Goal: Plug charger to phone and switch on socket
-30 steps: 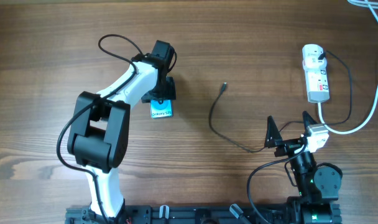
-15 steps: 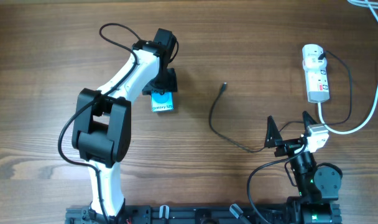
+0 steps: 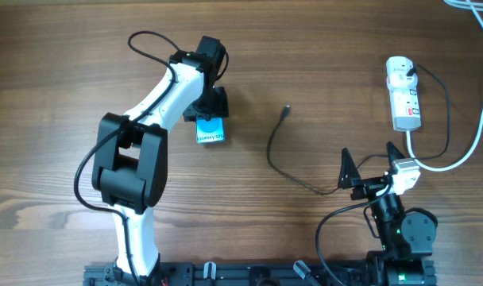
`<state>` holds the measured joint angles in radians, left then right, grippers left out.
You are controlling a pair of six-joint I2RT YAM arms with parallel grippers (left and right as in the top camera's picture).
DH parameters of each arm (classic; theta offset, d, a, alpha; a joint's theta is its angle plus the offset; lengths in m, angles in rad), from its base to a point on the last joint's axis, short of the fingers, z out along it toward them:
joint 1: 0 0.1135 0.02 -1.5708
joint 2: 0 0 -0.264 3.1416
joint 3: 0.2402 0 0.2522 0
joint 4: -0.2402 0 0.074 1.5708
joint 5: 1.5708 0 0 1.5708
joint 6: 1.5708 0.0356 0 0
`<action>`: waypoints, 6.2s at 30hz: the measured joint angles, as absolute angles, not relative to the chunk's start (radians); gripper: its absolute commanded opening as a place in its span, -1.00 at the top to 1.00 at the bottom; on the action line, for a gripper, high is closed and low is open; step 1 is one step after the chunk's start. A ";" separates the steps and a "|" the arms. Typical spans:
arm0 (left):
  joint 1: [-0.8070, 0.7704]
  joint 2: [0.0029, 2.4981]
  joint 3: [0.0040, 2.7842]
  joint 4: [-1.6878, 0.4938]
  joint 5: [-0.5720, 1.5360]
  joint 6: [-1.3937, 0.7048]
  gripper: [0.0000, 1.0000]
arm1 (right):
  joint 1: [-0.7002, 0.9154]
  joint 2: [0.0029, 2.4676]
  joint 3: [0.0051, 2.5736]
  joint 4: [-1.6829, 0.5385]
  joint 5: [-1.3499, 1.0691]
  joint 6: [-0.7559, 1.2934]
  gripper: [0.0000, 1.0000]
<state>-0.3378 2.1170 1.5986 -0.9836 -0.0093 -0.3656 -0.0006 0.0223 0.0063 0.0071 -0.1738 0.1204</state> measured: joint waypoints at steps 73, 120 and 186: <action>-0.154 2.074 1.671 -0.985 1.012 -1.256 0.92 | -0.001 0.022 0.006 0.007 -0.174 0.120 -0.99; -0.154 2.074 1.671 -0.984 1.176 -1.256 0.92 | -0.001 0.022 0.006 0.007 -0.133 0.128 -0.99; -0.154 2.074 1.673 -0.977 0.578 -1.256 0.92 | -0.001 1.002 0.716 -0.255 -0.712 0.355 -1.00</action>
<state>-0.1539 2.0735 1.6730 -0.9771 0.5781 -1.2556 -0.0006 1.0016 0.7162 -0.2554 -0.7120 0.3550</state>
